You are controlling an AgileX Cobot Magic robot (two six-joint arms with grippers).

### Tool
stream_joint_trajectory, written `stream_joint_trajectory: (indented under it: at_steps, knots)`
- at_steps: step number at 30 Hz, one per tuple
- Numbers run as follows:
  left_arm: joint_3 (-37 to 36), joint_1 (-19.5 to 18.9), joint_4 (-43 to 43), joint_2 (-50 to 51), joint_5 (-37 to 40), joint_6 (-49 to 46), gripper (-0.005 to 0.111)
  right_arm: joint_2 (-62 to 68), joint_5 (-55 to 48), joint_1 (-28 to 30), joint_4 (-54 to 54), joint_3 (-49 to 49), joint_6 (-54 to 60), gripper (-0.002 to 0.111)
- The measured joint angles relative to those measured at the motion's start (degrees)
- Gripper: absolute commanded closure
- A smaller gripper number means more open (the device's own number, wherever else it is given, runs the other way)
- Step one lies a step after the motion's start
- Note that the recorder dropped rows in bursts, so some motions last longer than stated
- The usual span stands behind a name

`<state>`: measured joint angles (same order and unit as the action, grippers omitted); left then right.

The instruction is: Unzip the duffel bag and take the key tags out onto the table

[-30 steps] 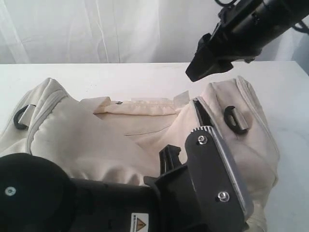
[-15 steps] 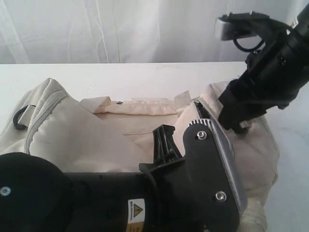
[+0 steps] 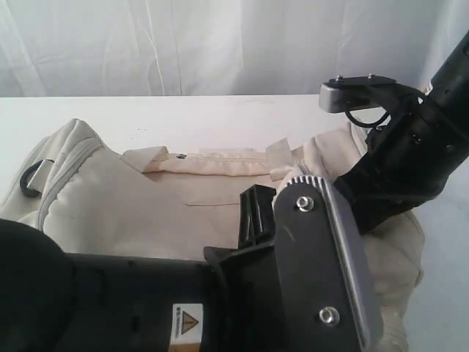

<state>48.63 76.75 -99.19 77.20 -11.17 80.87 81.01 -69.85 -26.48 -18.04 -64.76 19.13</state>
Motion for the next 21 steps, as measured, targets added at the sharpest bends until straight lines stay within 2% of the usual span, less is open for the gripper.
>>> stream_joint_trajectory:
  at_steps: [7, 12, 15, 18, 21]
  knots:
    - [0.0, 0.0, 0.2, 0.0, -6.4, 0.6, 0.107, 0.1, 0.0, 0.0, -1.0, 0.0, 0.0, 0.108]
    - [0.0, 0.0, 0.2, 0.0, -8.1, 1.0, 0.107, 0.1, 0.0, 0.0, -1.1, 0.0, 0.0, 0.108]
    - [-0.3, 0.0, 0.3, 0.0, -5.7, 0.9, 0.107, 0.3, -0.3, 0.0, -0.9, -1.1, 0.5, 0.108]
    - [-1.6, 0.1, 0.1, 0.1, 0.0, 0.2, 0.107, 0.1, -0.1, 0.0, -0.6, -2.9, 1.9, 0.108]
    - [-3.3, 0.2, 0.0, 0.3, 5.1, 0.0, 0.107, -0.7, 0.0, 0.0, -0.5, -4.5, 2.4, 0.1]
